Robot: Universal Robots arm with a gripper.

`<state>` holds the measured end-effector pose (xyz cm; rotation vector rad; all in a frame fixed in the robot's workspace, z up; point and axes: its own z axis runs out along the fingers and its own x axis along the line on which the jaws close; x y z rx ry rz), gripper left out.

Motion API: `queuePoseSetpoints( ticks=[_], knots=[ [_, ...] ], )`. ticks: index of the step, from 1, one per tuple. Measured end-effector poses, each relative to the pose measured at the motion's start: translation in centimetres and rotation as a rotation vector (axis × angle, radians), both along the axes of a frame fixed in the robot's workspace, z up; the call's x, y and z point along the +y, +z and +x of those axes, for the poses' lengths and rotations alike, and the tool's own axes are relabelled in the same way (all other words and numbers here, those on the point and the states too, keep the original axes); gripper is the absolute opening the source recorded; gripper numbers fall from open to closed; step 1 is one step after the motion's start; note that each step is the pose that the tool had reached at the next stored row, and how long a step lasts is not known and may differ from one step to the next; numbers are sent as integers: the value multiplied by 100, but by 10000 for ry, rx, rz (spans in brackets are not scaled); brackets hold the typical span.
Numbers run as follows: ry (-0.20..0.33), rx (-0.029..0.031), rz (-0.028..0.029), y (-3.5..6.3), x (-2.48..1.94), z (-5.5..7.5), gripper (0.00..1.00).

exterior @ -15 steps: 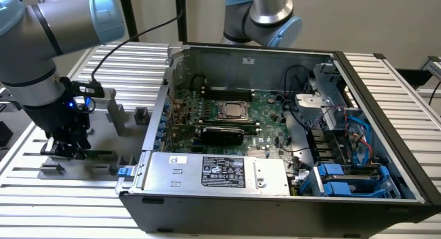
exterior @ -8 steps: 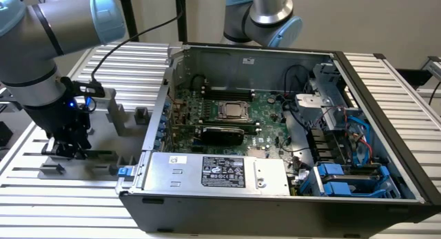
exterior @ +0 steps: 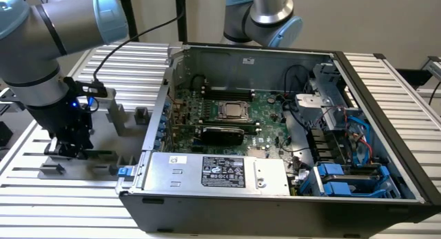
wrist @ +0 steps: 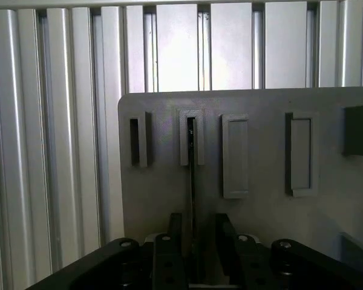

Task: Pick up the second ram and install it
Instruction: 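Pick up the second ram and move it above second insertion slot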

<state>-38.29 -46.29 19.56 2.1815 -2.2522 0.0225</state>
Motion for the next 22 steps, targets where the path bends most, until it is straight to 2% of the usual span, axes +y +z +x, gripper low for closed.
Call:
queuePoseSetpoints(
  ticks=[1,2,4,5,9,10,22],
  knots=[
    [1,0,0,-1,0,1,34],
    [2,-1,1,-1,0,2,27],
    [2,1,-1,0,0,1,27],
    [2,1,-1,-1,0,1,21],
    [2,1,0,-2,0,1,18],
    [2,0,1,-2,0,1,13],
    [1,0,-1,-2,-6,2,13]
  ],
)
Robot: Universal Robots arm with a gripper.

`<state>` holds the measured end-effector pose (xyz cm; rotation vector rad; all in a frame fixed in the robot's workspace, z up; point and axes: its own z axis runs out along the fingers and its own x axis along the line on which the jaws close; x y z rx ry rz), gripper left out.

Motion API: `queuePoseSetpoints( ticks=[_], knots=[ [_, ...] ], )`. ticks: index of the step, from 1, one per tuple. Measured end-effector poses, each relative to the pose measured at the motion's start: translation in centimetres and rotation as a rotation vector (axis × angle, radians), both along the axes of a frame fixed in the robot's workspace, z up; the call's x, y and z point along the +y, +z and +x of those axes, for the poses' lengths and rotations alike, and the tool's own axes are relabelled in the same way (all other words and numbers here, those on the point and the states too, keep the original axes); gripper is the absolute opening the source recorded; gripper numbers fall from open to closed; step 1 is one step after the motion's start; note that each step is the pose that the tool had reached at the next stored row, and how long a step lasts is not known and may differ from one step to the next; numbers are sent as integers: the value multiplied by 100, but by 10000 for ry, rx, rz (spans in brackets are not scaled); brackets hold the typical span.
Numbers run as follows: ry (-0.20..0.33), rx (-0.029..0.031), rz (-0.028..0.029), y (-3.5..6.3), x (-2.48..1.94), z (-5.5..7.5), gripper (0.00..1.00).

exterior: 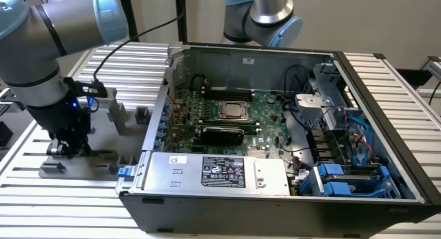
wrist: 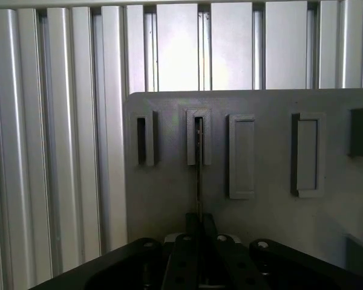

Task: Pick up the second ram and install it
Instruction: 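Pick up the second ram and move it above second insertion slot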

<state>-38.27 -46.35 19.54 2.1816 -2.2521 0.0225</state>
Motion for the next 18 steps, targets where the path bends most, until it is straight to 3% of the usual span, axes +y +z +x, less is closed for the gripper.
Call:
queuePoseSetpoints(
  ticks=[10,18],
  knots=[
    [-2,-1,2,4,-16,0,13],
    [-3,1,0,96,-16,0,13]
  ],
)
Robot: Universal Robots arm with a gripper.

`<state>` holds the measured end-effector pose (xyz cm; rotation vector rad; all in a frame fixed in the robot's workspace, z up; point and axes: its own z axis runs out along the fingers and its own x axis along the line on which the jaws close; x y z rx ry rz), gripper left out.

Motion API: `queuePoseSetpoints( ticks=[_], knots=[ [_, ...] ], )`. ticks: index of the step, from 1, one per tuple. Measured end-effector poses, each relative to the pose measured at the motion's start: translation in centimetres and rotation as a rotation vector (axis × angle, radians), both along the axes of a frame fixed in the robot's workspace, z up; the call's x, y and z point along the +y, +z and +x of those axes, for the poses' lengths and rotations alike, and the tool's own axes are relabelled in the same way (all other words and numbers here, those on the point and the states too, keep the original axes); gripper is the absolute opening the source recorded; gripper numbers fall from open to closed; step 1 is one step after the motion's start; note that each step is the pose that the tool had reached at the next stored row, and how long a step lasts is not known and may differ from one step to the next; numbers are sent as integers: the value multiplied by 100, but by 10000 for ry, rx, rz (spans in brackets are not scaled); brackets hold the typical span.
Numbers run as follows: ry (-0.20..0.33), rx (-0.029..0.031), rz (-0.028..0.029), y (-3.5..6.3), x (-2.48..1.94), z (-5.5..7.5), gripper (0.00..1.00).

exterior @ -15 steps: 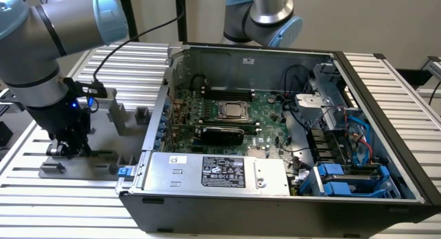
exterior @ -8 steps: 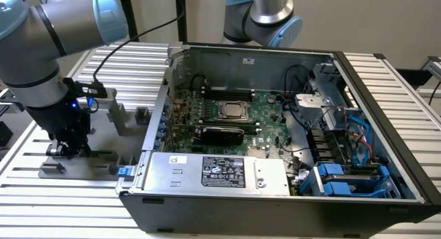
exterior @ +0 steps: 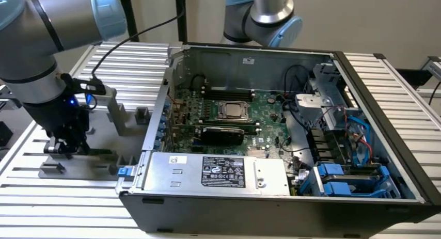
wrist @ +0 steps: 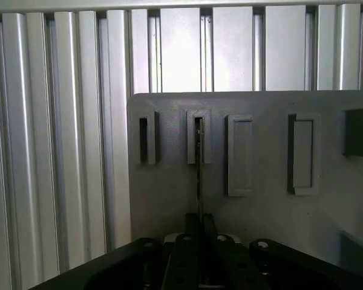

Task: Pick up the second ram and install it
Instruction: 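Pick up the second ram and move it above second insertion slot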

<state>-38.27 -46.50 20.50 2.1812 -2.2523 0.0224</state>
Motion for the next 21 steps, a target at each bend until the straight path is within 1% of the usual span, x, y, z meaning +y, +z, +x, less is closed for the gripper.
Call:
queuePoseSetpoints(
  ticks=[5,21],
  knots=[
    [0,0,0,149,0,0,13],
    [1,-1,1,868,0,4,13]
  ],
)
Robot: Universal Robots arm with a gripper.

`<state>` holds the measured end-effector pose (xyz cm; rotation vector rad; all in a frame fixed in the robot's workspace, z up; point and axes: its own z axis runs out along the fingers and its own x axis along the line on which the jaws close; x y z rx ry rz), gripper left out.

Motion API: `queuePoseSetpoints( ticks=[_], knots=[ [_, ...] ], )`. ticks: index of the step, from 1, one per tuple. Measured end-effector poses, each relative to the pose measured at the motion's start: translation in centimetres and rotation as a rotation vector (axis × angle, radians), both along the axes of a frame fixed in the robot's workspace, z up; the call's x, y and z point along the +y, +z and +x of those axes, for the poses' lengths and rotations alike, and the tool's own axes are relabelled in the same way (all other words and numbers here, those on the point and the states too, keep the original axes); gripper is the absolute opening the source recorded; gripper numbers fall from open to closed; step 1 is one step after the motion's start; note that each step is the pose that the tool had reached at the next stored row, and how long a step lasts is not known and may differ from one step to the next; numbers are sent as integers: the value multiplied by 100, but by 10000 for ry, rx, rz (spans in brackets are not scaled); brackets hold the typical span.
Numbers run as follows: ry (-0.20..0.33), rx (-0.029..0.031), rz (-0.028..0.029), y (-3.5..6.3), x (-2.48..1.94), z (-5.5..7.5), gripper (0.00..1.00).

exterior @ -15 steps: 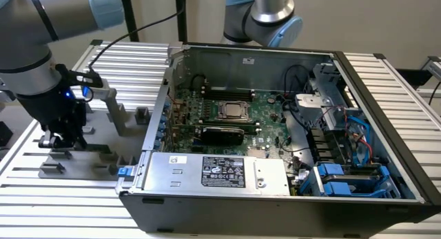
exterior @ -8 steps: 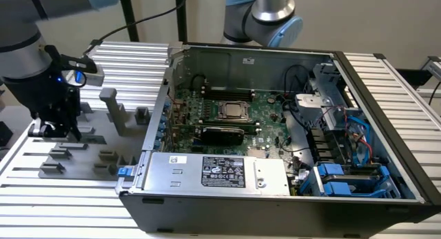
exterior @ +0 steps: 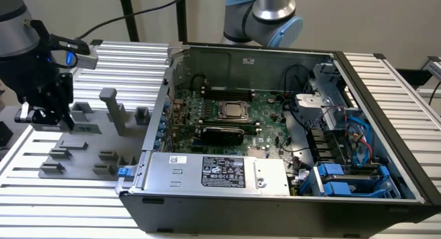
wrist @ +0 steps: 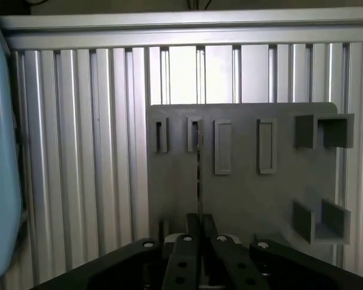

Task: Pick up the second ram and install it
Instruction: 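Pick up the second ram and move it above second insertion slot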

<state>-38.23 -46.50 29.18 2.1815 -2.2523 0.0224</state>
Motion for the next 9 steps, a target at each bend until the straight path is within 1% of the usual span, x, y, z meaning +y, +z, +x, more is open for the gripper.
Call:
queuePoseSetpoints(
  ticks=[9],
  knots=[
    [-1,0,16,322,7,41,13]
  ],
)
